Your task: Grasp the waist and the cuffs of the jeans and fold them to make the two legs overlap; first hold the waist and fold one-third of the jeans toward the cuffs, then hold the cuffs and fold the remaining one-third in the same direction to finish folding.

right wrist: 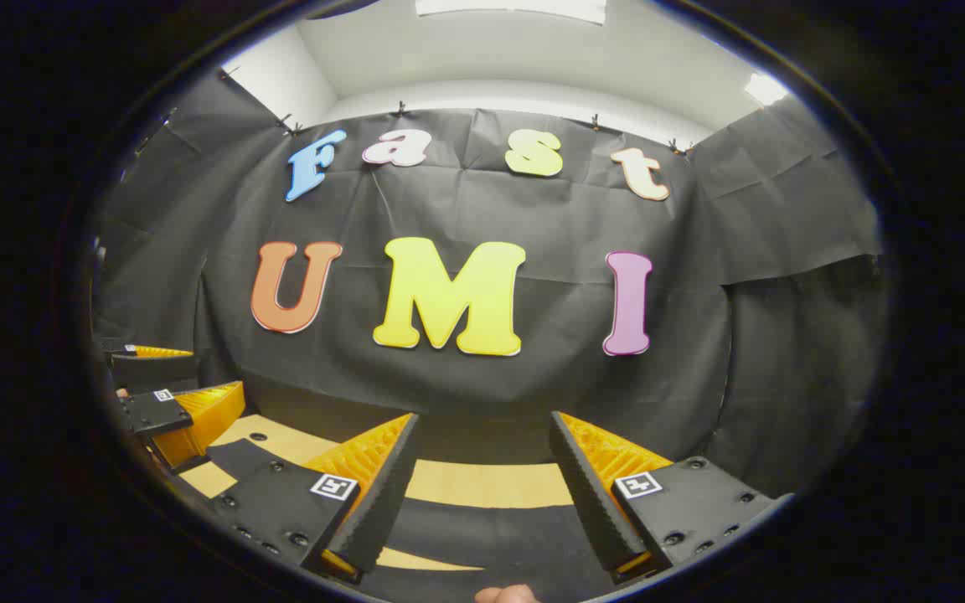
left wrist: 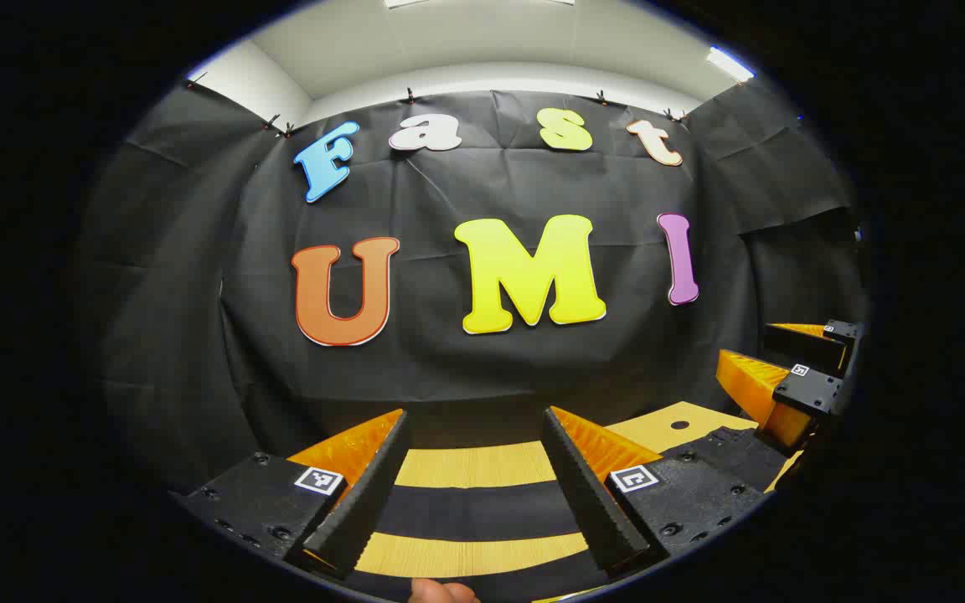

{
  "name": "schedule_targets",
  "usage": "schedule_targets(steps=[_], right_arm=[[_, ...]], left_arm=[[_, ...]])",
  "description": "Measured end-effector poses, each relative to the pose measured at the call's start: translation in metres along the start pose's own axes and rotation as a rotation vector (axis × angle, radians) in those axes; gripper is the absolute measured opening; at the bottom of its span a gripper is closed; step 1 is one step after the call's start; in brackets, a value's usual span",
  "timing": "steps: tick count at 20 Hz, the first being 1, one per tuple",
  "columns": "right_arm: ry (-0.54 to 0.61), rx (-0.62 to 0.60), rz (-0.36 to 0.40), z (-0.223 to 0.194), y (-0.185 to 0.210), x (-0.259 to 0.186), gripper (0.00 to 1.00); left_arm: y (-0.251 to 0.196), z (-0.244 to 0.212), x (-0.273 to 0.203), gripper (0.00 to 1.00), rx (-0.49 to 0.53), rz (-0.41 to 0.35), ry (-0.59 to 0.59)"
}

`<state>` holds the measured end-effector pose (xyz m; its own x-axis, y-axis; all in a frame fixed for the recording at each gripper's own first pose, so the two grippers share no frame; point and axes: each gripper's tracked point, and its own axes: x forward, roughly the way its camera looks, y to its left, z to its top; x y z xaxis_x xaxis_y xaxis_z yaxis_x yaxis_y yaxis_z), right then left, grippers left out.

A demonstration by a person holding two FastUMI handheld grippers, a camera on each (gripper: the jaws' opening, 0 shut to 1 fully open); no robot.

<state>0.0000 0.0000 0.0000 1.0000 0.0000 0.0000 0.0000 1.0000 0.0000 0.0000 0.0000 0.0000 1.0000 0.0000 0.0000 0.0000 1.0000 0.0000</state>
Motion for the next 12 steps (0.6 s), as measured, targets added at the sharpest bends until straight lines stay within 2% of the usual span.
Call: schedule_targets(steps=[12], right_arm=[[0.008,-0.004,0.011,-0.003,0.009,-0.008,0.93]], left_arm=[[0.011,-0.006,-0.013,1.0,0.007,0.02,0.013]])
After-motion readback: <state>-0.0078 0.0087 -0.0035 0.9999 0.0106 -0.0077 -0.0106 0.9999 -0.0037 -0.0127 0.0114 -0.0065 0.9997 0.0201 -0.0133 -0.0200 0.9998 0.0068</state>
